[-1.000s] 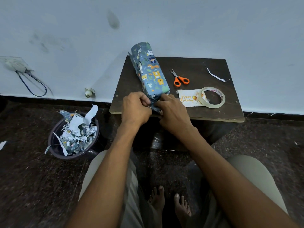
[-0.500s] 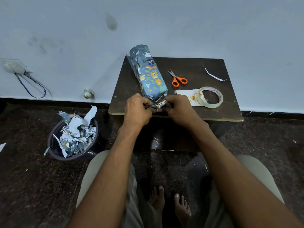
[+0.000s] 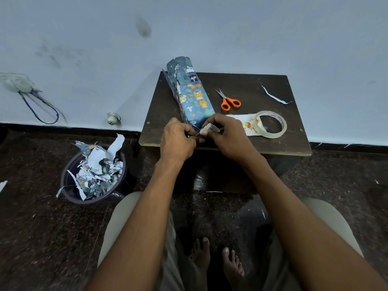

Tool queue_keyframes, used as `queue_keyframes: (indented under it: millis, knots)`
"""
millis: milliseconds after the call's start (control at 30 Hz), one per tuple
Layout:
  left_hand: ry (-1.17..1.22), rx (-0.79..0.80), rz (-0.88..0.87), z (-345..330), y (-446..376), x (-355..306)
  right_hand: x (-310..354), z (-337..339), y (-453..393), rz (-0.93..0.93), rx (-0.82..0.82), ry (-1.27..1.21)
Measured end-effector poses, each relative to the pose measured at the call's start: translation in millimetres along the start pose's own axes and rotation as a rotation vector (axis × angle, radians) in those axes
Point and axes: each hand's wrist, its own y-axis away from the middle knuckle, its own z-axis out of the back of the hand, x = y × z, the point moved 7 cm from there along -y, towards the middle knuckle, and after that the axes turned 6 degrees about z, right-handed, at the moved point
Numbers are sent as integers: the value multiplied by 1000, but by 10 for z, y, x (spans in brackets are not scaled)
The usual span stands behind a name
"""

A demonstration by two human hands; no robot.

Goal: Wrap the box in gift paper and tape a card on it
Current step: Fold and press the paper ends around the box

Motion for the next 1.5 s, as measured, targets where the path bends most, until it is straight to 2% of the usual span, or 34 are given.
queue_keyframes:
  millis: [233,367,433,533,600,667,767,967,1100,1267,1500]
  knots:
    - [48,-22,14,0,30,25,-79,-67,-50,-132,-45,31]
    - [99,-34,45,13,31,15,-78,-54,-36,-120,-145,37]
    - [108,-33,62,2,13,24,-8,-36,14,-49,-241,90]
    - [112,-19,76,-27,-8,39,207,62,111,190,-425,268]
    - [138,-12,95,-53,-24,79,276,76,141,308,-461,338]
    - [202,6,112,-77,-25,105,258,16,130,329,-405,333]
    - [296,36,131,-135,-46,136,141,-31,71,261,-338,253]
    - [257,43,144,-209,-71,185,86,10,35,195,-319,151]
    - [240,33,200,-255,-109,256,153,-96,58,238,-189,257]
    - [352,80,247,-295,-173,342,220,-201,103,272,-3,371]
    - [430,136,207,-267,-134,277,161,-222,29,270,13,494]
